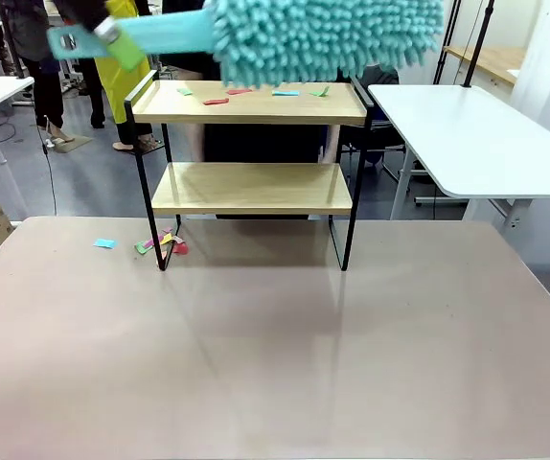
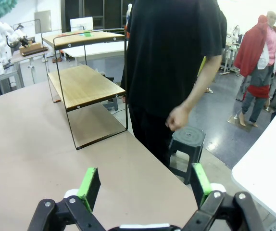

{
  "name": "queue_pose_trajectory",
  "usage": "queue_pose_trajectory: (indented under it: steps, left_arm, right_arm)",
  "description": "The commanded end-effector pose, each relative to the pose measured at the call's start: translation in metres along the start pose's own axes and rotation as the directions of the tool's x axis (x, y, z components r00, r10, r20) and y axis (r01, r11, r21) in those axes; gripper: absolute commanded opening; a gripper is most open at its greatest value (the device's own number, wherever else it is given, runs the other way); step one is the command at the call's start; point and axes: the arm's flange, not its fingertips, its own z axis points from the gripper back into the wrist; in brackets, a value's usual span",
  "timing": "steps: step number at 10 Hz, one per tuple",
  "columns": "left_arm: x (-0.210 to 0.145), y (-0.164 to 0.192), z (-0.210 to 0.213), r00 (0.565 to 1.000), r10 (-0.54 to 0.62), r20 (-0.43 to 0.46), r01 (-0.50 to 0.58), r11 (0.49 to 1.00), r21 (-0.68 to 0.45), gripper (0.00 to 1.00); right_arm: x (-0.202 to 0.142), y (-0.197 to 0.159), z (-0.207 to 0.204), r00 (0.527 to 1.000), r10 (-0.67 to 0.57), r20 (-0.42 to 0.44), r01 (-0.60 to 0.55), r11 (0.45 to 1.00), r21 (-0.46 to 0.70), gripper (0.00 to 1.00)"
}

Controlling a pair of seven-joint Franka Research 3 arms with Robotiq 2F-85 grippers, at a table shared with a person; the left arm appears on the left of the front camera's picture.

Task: Clean the shelf.
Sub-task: Clean the specific section of the Shelf indicated by the human with the Duster.

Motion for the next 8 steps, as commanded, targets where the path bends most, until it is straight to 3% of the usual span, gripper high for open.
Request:
queue_pose_trajectory:
  steps: [1, 3, 5, 7, 8]
  left_arm:
    - [0.034, -0.026, -0.001, 0.992, 0.127, 0.001, -0.126, 0.985, 0.121, 0.13]
    - [0.063, -0.055, -0.015, 0.963, 0.269, 0.005, -0.259, 0.922, 0.288, 0.13]
    - [0.097, -0.065, -0.034, 0.918, 0.391, 0.065, -0.386, 0.845, 0.369, 0.13]
    - [0.131, -0.078, -0.07, 0.863, 0.481, 0.155, -0.491, 0.726, 0.481, 0.13]
    - [0.149, -0.08, -0.089, 0.853, 0.495, 0.165, -0.509, 0.719, 0.473, 0.13]
  right_arm:
    - [0.003, 0.0, -0.001, 1.0, 0.006, 0.004, -0.006, 1.0, 0.0, 1.0]
    - [0.003, 0.0, -0.001, 1.0, 0.006, 0.004, -0.006, 1.0, 0.0, 1.0]
    - [0.003, 0.0, -0.001, 1.0, 0.006, 0.004, -0.006, 1.0, 0.0, 1.0]
    - [0.003, 0.0, -0.001, 1.0, 0.006, 0.004, -0.006, 1.0, 0.0, 1.0]
    - [0.003, 0.0, -0.001, 1.0, 0.006, 0.004, -0.006, 1.0, 0.0, 1.0]
